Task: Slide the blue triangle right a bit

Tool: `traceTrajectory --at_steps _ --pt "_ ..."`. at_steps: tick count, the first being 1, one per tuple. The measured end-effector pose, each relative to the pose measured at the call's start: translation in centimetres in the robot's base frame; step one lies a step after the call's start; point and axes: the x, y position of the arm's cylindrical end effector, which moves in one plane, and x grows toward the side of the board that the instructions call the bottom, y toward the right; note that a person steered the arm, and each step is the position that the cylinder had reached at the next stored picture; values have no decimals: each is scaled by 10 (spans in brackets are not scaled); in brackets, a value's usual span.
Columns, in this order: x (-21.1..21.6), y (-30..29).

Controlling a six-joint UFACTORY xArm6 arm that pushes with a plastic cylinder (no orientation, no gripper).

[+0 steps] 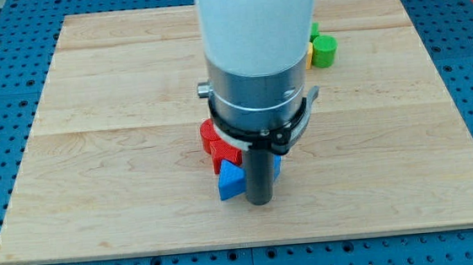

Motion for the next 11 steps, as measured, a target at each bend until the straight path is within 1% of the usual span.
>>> traceTrajectory --at_steps 1,2,3,4,5,6,9,10,11 --pt "-20 0" --pt "-25 6" --pt "7 9" --pt "33 -10" --pt "31 -49" --pt "20 -62" --pt "-34 -56" --pt "-33 -23" --pt "-23 -11"
